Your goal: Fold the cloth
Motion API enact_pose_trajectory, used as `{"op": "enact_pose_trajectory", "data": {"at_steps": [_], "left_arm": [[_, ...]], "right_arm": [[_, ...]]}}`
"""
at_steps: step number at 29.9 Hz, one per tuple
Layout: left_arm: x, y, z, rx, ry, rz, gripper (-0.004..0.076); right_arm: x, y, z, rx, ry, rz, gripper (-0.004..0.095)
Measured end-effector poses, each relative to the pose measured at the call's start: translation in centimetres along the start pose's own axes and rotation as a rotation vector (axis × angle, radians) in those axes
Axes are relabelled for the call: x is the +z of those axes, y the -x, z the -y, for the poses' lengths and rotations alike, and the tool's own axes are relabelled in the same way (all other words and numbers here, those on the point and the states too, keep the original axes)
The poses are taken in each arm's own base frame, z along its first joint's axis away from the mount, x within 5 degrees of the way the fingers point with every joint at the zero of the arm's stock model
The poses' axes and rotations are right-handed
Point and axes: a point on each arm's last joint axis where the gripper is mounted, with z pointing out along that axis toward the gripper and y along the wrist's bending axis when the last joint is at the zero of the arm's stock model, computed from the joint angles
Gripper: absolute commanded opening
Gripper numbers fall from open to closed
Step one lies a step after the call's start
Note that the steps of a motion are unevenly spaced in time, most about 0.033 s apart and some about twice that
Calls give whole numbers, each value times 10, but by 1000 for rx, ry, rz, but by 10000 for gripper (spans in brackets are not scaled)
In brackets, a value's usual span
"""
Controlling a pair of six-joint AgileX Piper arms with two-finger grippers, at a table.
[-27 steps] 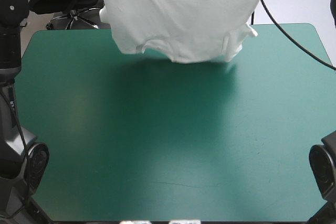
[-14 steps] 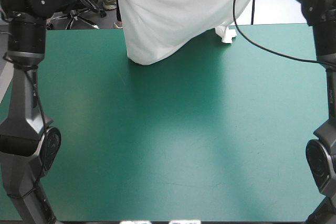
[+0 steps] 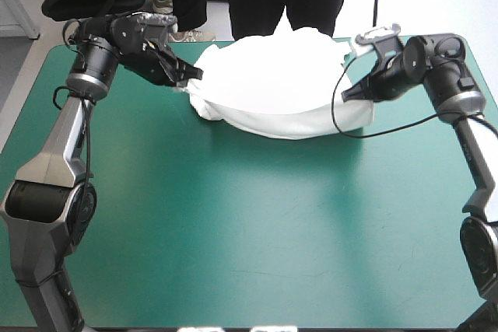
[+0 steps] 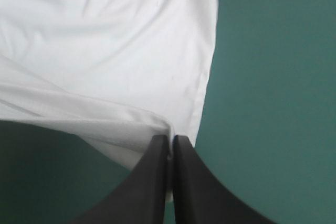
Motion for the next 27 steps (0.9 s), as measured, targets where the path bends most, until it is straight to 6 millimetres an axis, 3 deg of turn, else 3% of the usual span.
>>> {"op": "enact_pose_trajectory", "data": {"at_steps": [5, 11, 17, 27], "left_arm": [[39, -32, -2, -56, -50, -168, -17], [61, -79, 5, -83, -68, -344, -17], [51, -129, 15, -75, -48, -462, -17], [5, -222, 37, -84, -24, -541, -17]], "right_arm": [[39, -42, -11, -7, 92, -194, -18], [57, -82, -20, 13, 154, -337, -17], [48, -114, -30, 15, 198, -398, -17], [14, -169, -47, 38, 244, -415, -17]]}}
